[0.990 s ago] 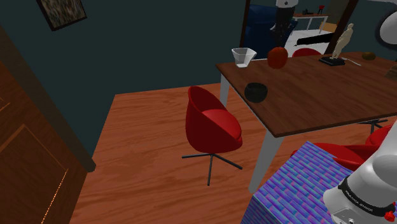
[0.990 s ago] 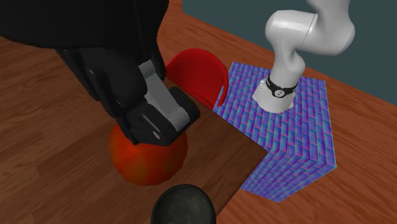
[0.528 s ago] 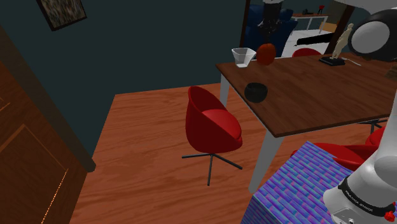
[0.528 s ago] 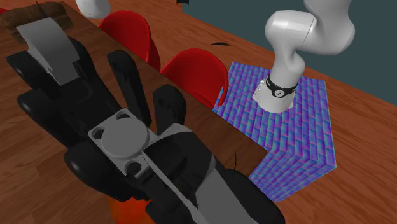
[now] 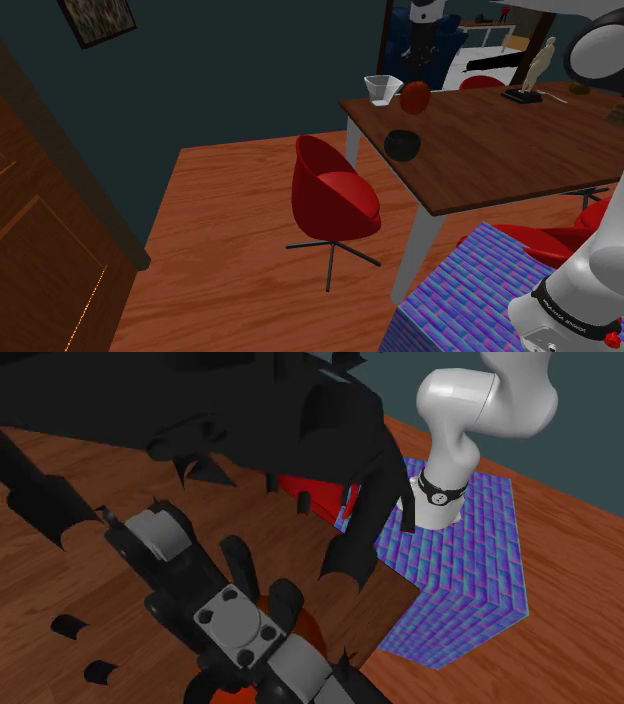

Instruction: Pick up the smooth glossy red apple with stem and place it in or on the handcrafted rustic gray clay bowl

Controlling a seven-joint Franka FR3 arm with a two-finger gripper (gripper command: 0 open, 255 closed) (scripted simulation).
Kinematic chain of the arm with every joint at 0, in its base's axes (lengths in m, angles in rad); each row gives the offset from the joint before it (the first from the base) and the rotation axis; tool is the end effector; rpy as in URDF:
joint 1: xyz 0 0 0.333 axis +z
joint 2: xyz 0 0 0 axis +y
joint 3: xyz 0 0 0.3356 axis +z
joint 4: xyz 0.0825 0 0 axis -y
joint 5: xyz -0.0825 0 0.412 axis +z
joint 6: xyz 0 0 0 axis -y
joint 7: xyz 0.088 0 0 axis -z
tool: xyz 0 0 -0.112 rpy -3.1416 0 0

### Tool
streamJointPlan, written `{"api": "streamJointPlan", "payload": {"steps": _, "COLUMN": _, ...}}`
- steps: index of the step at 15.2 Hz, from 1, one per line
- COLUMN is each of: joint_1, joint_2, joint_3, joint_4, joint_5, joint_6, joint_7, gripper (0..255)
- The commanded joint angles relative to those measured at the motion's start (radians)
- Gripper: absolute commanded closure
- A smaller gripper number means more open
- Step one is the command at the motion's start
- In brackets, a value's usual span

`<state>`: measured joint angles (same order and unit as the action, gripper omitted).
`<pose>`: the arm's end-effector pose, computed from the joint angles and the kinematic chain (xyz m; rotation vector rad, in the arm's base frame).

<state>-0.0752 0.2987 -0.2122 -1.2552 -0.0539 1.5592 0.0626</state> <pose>0.6521 -0.1746 0.6117 2.9811 -0.5139 -0.0014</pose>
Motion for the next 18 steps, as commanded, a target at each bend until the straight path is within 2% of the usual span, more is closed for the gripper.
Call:
{"api": "streamJointPlan", "payload": {"steps": 1, "joint_1": 0.002, "joint_2": -0.007, "joint_3": 0.001, "joint_4": -0.038, "joint_5": -0.002, "joint_6": 0.032, "joint_7": 0.004, "gripper": 255}}
{"api": "streamJointPlan", "payload": {"steps": 11, "joint_1": 0.009, "joint_2": -0.034, "joint_3": 0.002, "joint_4": -0.211, "joint_5": -0.009, "joint_6": 0.177, "joint_7": 0.020, "gripper": 255}}
{"api": "streamJointPlan", "payload": {"steps": 18, "joint_1": 0.010, "joint_2": -0.036, "joint_3": 0.003, "joint_4": -0.293, "joint_5": -0.010, "joint_6": 0.257, "joint_7": 0.028, "gripper": 255}}
